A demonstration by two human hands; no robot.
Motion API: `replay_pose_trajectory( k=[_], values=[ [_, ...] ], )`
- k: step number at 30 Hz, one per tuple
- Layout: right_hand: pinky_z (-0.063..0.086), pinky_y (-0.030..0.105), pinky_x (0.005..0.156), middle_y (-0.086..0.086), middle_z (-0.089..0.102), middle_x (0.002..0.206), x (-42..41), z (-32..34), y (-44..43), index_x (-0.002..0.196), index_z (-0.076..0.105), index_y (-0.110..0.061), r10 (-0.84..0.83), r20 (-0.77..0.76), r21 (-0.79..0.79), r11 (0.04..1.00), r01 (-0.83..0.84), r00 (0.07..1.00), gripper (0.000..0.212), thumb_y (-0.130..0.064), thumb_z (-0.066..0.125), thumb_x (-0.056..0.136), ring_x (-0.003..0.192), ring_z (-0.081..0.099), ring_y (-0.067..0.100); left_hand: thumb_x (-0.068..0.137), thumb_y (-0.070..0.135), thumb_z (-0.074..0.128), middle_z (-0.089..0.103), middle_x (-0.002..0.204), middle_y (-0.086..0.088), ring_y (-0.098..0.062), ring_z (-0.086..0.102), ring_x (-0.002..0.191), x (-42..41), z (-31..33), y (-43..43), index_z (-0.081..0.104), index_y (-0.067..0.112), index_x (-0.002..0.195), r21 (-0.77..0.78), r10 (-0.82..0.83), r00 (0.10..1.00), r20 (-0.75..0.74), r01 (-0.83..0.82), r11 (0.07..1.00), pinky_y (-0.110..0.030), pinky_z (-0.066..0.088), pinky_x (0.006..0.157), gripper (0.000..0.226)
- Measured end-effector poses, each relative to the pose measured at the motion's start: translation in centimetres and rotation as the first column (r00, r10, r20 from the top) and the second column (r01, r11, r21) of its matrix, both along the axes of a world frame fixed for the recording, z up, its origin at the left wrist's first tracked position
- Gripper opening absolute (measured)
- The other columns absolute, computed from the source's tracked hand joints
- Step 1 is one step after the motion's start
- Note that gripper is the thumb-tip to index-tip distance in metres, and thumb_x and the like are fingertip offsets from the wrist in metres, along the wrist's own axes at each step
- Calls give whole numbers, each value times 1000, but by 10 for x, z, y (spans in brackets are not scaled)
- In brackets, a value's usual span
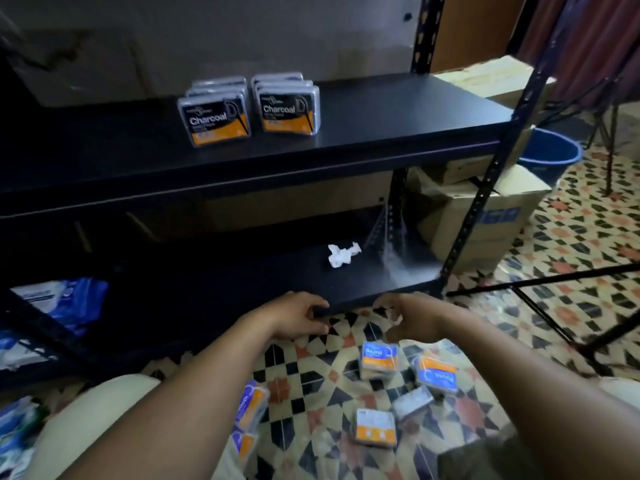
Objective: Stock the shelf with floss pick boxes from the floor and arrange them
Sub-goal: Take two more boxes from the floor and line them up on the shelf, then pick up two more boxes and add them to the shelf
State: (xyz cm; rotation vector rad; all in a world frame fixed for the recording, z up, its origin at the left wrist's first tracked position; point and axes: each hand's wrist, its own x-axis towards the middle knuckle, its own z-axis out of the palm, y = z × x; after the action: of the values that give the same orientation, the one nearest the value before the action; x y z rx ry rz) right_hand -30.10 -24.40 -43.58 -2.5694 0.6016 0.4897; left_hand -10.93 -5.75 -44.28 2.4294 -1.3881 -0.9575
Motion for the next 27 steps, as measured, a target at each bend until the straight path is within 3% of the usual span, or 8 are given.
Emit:
replay_pose_trajectory(
  k=[3, 9, 13, 20, 22, 24, 27],
  values=[
    [41, 27, 81, -1, 60, 126, 1, -20, -3, 143, 42, -33, -6, -22, 21, 1000, 6, 1000, 67, -39, 73, 84, 109, 56, 20, 86, 48, 67, 61, 110, 7, -12, 57, 99, -6, -29, -20, 53, 31, 136, 39, -85, 996, 6, 85, 996, -27, 47, 89, 55],
    [43, 27, 88, 1, 60, 133, -20, -78, -24, 144, 41, -28, -124, -168, 60, 989, 135, 978, 70, -40, 74, 84, 114, 57, 22, 83, 47, 67, 58, 131, -1, -22, 55, 117, -14, -88, -55, 53, 29, 137, 151, -166, 986, 1, 164, 975, -29, 45, 96, 59],
    [39, 25, 85, 1, 59, 134, -46, -105, -40, 143, 43, -28, -194, -221, 67, 975, 213, 956, 65, -39, 70, 85, 120, 54, 22, 83, 44, 70, 57, 134, -1, -20, 55, 117, -26, -125, -71, 50, 30, 140, 176, -160, 985, -67, 169, 970, -27, 43, 94, 61],
    [49, 37, 93, 5, 54, 137, -74, -149, -65, 145, 41, -28, -307, -288, 48, 942, 334, 907, 69, -36, 71, 83, 117, 56, 26, 81, 41, 69, 48, 143, 0, -17, 55, 117, -49, -171, -98, 43, 32, 146, 128, -116, 988, -96, 128, 983, -25, 44, 84, 71],
    [48, 38, 94, 6, 50, 140, -79, -159, -69, 146, 38, -27, -335, -261, 4, 937, 348, 905, 69, -34, 69, 84, 120, 54, 27, 82, 41, 69, 46, 145, -3, -21, 52, 122, -53, -179, -103, 39, 33, 147, 101, -98, 992, -82, 106, 989, -28, 46, 90, 73],
    [47, 38, 96, 7, 46, 144, -85, -170, -76, 149, 34, -25, -364, -243, -38, 930, 366, 899, 69, -31, 65, 87, 124, 51, 28, 83, 43, 68, 41, 150, -4, -24, 39, 135, -58, -187, -113, 32, 35, 150, 100, -107, 994, -35, 111, 989, -33, 40, 105, 76],
    [45, 39, 98, 5, 39, 149, -93, -184, -81, 154, 26, -25, -375, -250, -75, 927, 368, 893, 77, -31, 65, 88, 130, 45, 27, 86, 41, 65, 33, 152, -1, -24, 29, 139, -63, -199, -124, 24, 36, 153, 122, -141, 990, 14, 138, 983, -38, 37, 108, 78]
  ],
)
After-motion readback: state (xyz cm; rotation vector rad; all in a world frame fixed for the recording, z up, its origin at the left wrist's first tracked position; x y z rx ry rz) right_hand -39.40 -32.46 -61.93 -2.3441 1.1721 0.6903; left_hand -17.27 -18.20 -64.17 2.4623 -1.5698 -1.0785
